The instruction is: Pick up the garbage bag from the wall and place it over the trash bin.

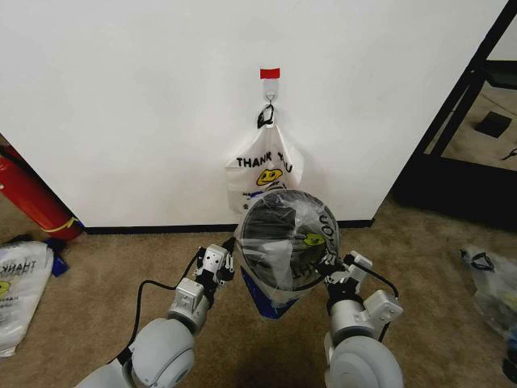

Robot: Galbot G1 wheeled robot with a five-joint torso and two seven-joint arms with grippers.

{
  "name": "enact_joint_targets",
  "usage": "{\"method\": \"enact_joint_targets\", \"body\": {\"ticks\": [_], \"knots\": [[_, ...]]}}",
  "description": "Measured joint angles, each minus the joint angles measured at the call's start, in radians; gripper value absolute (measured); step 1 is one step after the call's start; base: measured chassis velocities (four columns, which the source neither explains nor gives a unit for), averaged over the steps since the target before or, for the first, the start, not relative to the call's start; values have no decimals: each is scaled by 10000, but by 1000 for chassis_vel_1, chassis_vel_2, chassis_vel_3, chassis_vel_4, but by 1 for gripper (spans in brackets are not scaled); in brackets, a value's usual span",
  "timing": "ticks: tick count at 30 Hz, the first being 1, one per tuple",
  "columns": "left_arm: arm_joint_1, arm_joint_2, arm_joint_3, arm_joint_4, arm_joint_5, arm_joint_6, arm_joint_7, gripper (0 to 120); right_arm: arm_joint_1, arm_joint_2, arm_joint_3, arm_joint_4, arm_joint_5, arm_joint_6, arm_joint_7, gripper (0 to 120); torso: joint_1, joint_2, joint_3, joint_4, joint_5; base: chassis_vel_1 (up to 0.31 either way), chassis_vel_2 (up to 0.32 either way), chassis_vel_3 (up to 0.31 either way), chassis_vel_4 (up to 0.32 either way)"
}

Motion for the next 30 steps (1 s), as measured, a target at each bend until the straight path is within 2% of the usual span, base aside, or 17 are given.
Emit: {"method": "enact_joint_targets", "body": {"ticks": [5, 11, 12, 14, 17, 19, 20, 22, 23, 25, 28, 30], "knots": [[194, 34, -190, -495, -280, 81, 35, 5, 50, 43, -17, -173, -2, -5, 21, 0, 0, 0, 0, 0, 0, 0, 0, 0, 0], [655, 480, -928, -1121, -179, 389, 264, 29, 290, 114, 146, -421, 358, -61, 249, 0, 0, 0, 0, 3, 0, 0, 0, 0, 0], [655, 480, -928, -1121, -179, 389, 264, 29, 290, 114, 146, -421, 358, -61, 249, 0, 0, 0, 0, 3, 0, 0, 0, 0, 0], [692, 566, -1008, -1276, -158, 512, 265, 36, 309, 168, 335, -417, 649, -101, 375, 0, 0, 0, 0, 3, 0, 0, 0, 0, 0], [786, 478, -1178, -1540, -177, 647, 90, 50, 310, 266, 756, -286, 1317, -217, 671, 0, 0, 0, 0, -1, 1, 0, 0, 0, 0], [848, 309, -1235, -1556, -380, 405, -52, 58, 298, 333, 1067, -124, 1986, -330, 947, 0, 0, 0, 0, 1, 2, 0, 0, 0, 0], [848, 309, -1235, -1556, -380, 405, -52, 58, 298, 333, 1067, -124, 1986, -330, 947, 0, 0, 0, 0, 1, 2, 0, 0, 0, 0], [1136, -57, -1238, -1351, -1070, -439, -305, 67, 217, 392, 1573, 182, 3496, -402, 1325, 0, 0, 0, 0, -6, -2, 0, 0, 0, 0], [1179, -87, -1238, -1342, -1148, -519, -312, 67, 212, 392, 1604, 199, 3620, -400, 1333, 0, 0, 0, 0, -6, -2, 0, 0, 0, 0], [1855, -434, -1228, -1327, -2359, -1454, -113, 80, 140, 368, 1791, 314, 4832, -359, 1180, 0, 0, 0, 0, 4, 1, 0, 0, 0, 0], [2270, -572, -1202, -1364, -3222, -1971, 232, 86, 72, 341, 1796, 309, 5146, -334, 893, 0, 0, 0, 0, 4, -2, 0, 0, 0, 0], [2885, -636, -1210, -1511, -4573, -2565, 925, 96, 71, 280, 1788, 198, 5331, -341, 599, 0, 0, 0, -1, 3, 1, 0, 0, 0, 0]]}}
